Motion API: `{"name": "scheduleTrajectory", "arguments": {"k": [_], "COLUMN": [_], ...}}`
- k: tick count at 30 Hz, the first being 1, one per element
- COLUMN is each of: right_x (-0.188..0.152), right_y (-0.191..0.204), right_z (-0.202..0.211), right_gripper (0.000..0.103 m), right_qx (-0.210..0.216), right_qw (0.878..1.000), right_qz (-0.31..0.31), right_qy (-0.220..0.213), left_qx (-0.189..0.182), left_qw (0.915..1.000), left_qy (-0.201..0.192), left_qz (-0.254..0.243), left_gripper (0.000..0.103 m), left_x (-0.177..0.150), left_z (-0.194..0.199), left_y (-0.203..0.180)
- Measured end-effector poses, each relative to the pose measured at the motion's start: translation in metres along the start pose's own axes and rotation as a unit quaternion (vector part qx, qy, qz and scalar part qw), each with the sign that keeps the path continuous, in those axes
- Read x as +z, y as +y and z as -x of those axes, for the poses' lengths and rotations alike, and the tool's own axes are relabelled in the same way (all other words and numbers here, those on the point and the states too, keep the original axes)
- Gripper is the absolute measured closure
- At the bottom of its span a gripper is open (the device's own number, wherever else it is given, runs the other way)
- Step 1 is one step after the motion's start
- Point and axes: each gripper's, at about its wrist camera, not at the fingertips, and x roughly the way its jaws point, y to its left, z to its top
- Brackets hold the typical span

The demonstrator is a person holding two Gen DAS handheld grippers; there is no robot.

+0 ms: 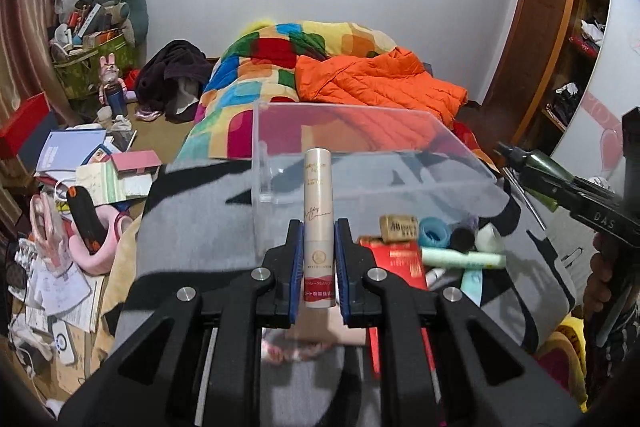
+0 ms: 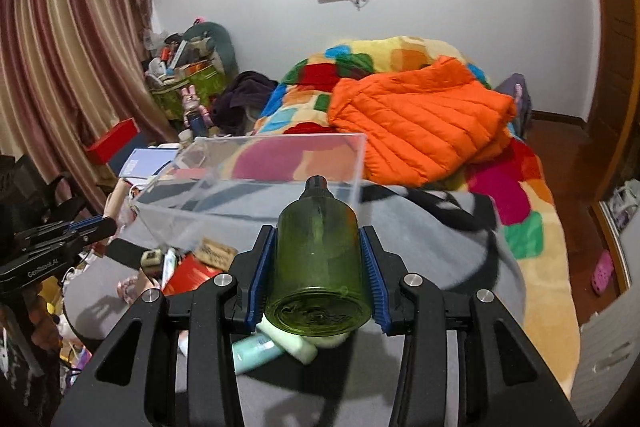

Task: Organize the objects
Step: 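Lower the beige tube into the box with left tool while right tool drops green bottle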

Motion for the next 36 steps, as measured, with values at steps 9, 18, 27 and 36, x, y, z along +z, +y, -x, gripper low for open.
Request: {"name": "scheduleTrajectory", "arguments": {"k": [9, 18, 27, 36], "right_x": [0.03, 0.041, 0.041, 0.041], "right_y": [0.012, 0.023, 0.034, 0.045], "right_z": [-0.055, -0.112, -0.142, -0.142], "right_gripper": [0.065, 0.065, 0.065, 0.065], "right_qx": [0.023, 0.023, 0.014, 0.005], "right_qw": [0.998, 0.993, 0.988, 0.986], "right_qz": [0.017, 0.036, 0.061, 0.084], "right_qy": [0.049, 0.109, 0.14, 0.144], "left_qx": [-0.011, -0.001, -0.011, -0.01], "left_qw": [0.9994, 0.9964, 0.9928, 0.9932], "left_qy": [0.032, 0.083, 0.115, 0.106], "left_qz": [0.003, -0.016, -0.031, -0.046], "left_gripper": [0.089, 0.089, 0.089, 0.088], "left_x": [0.039, 0.057, 0.059, 0.056], "left_z": [-0.037, -0.083, -0.108, -0.1], "left_y": [0.004, 0.003, -0.006, -0.014]}}
